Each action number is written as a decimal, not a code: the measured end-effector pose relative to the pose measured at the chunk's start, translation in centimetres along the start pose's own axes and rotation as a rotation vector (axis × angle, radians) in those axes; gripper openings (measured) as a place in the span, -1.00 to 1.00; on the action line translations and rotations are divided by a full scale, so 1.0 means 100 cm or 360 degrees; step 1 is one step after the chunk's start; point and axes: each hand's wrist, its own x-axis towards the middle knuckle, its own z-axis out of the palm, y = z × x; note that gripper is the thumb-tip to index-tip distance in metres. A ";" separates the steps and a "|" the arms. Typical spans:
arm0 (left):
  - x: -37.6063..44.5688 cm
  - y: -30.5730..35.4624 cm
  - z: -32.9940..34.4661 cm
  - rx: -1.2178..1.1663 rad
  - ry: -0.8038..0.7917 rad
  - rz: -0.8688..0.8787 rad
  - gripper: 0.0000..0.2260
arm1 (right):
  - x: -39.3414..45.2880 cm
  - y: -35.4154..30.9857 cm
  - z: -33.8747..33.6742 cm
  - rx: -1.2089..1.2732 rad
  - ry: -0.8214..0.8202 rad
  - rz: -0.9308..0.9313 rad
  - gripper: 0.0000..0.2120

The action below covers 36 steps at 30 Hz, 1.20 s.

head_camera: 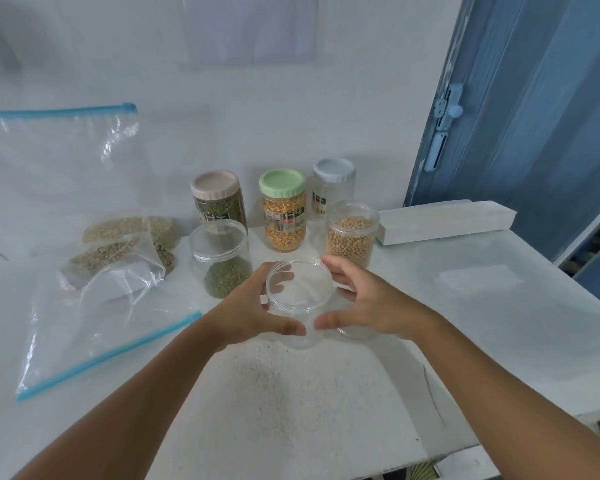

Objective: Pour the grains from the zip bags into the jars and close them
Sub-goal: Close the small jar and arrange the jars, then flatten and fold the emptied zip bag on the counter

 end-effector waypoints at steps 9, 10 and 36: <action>-0.009 0.010 -0.004 -0.0096 -0.0078 -0.0140 0.00 | 0.011 -0.002 0.010 -0.0064 0.0006 -0.0081 0.08; -0.011 0.011 -0.004 -0.0088 -0.0058 -0.0153 0.02 | 0.011 -0.003 0.010 -0.0070 -0.0006 -0.0086 0.08; -0.211 -0.143 -0.194 -0.0070 0.0944 -0.0786 -0.93 | 0.105 -0.122 0.199 -0.0466 -0.0132 0.0164 -0.73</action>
